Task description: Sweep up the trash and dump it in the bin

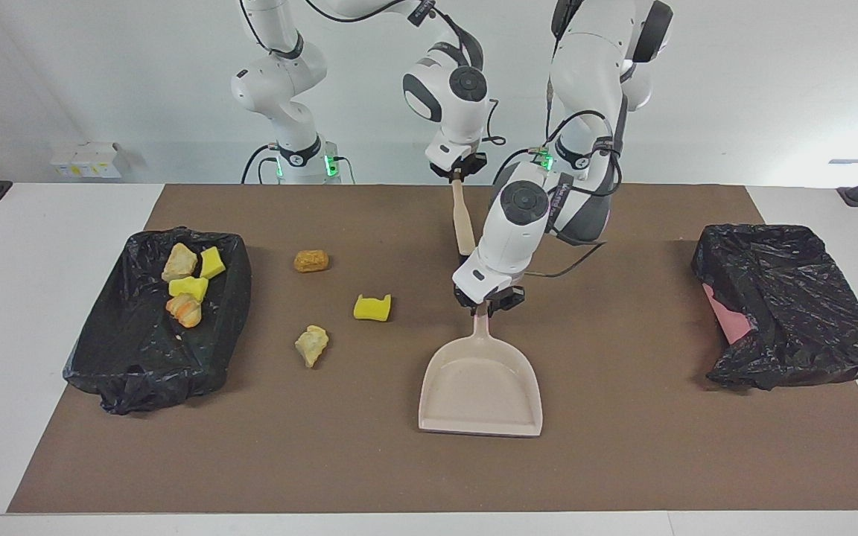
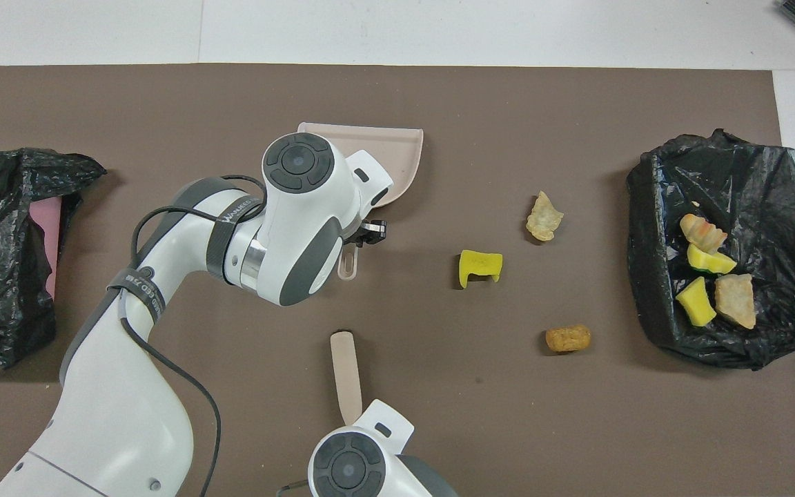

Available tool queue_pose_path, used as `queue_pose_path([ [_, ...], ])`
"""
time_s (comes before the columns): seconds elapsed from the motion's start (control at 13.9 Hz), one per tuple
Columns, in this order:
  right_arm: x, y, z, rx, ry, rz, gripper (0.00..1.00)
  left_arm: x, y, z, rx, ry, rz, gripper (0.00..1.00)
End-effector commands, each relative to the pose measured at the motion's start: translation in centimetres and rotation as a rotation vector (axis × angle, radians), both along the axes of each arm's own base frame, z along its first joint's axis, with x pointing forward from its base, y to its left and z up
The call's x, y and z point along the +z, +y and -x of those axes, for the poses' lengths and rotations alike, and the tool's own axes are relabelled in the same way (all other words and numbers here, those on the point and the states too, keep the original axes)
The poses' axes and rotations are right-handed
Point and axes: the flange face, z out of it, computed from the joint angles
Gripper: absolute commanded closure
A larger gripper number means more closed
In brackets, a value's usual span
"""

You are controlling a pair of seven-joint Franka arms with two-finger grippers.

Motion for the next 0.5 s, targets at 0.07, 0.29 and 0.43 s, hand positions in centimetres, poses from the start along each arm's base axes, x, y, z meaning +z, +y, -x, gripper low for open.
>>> queue_pose_path([
  [0.07,4.3,-7.8,-0.9,-0.112,-0.058,0.079,1.00,0.6,1.0,-0.3,0.018,-0.010,0.006,1.00],
  [0.29,5.5,-12.8,-2.6,-0.255,-0.023,0.150,1.00,2.9,3.8,-1.4,-0.020,-0.033,0.006,1.00],
  [0.43,4.8,-16.1,-2.8,-0.307,-0.005,0.200,1.00,4.7,6.2,-1.7,-0.136,-0.021,-0.001,1.00],
])
